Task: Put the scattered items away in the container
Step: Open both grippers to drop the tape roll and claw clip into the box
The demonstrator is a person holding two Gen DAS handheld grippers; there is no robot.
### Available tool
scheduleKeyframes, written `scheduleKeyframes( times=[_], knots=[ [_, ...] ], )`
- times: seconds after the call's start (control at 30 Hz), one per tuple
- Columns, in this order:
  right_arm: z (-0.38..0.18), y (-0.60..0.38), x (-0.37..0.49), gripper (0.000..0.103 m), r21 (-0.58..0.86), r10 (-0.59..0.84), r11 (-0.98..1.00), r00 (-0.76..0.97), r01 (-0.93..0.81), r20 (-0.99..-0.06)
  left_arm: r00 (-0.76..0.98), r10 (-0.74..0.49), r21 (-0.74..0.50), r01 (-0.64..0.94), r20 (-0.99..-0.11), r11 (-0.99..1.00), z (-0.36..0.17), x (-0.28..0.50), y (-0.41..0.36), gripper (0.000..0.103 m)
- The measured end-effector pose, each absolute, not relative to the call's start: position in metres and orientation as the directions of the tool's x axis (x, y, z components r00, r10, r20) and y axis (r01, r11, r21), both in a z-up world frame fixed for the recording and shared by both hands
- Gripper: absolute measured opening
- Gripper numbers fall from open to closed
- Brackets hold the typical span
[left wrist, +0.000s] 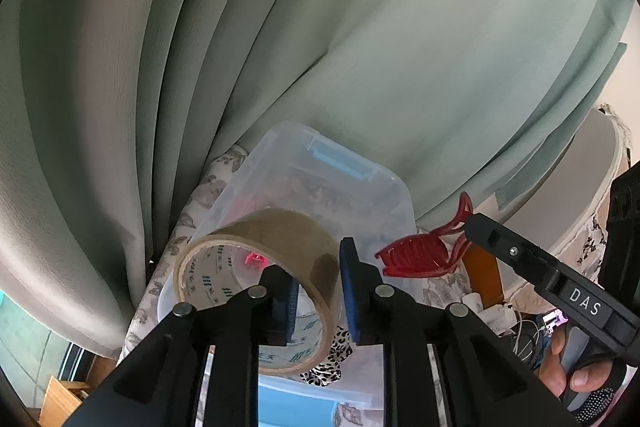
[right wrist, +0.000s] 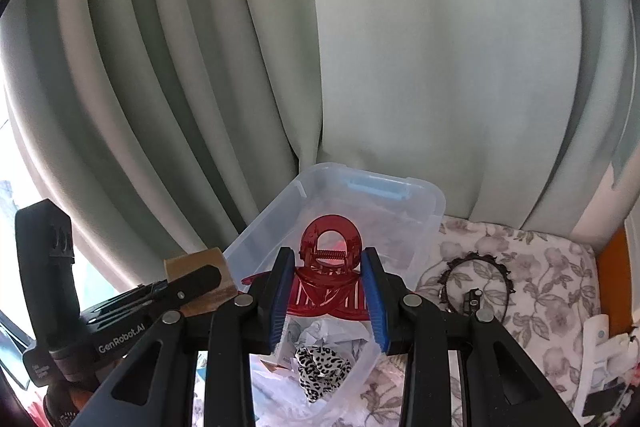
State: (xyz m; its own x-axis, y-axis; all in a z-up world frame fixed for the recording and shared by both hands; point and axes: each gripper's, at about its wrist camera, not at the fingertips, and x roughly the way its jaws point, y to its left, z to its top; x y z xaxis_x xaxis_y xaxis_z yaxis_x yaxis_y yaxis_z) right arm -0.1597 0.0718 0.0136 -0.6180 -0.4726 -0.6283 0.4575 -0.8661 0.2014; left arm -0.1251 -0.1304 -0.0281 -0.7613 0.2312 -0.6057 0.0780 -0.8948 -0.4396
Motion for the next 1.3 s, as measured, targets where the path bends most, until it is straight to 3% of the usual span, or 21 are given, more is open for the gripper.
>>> scheduleKeyframes(
  times=[0.13,0.27,0.43,0.57,0.77,0.83,0.97,1.3],
  knots=[
    [0.009,0.065,-0.166,0.037,0.199,-0.467,-0.868,-0.611,0.455,-0.64,-0.748,0.231,-0.431,0.08,-0.622,-0.899,-0.032,-0.129,-0.129,0.019],
    [0.008,0.061,-0.172,0.037,0.191,-0.455,-0.872,-0.604,0.45,-0.654,-0.736,0.233,-0.421,0.077,-0.635,-0.904,-0.034,-0.133,-0.126,0.032],
    [0.003,0.057,-0.178,0.037,0.18,-0.439,-0.878,-0.595,0.444,-0.673,-0.73,0.234,-0.417,0.077,-0.642,-0.906,-0.036,-0.136,-0.124,0.033],
    [-0.002,0.055,-0.181,0.037,0.169,-0.422,-0.884,-0.586,0.437,-0.691,-0.747,0.228,-0.408,0.063,-0.625,-0.911,-0.03,-0.136,-0.123,0.048],
    [-0.002,0.054,-0.178,0.039,0.157,-0.419,-0.883,-0.59,0.443,-0.691,-0.746,0.23,-0.403,0.056,-0.625,-0.914,-0.028,-0.133,-0.123,0.054],
    [-0.002,0.055,-0.177,0.041,0.153,-0.415,-0.884,-0.59,0.442,-0.692,-0.744,0.231,-0.403,0.055,-0.627,-0.914,-0.028,-0.134,-0.122,0.055],
    [-0.003,0.058,-0.174,0.048,0.156,-0.407,-0.889,-0.59,0.43,-0.697,-0.745,0.229,-0.402,0.057,-0.627,-0.914,-0.028,-0.133,-0.121,0.067],
    [-0.012,0.073,-0.167,0.068,0.175,-0.393,-0.903,-0.589,0.392,-0.706,-0.74,0.216,-0.397,0.075,-0.637,-0.915,-0.024,-0.123,-0.118,0.078]
  ],
)
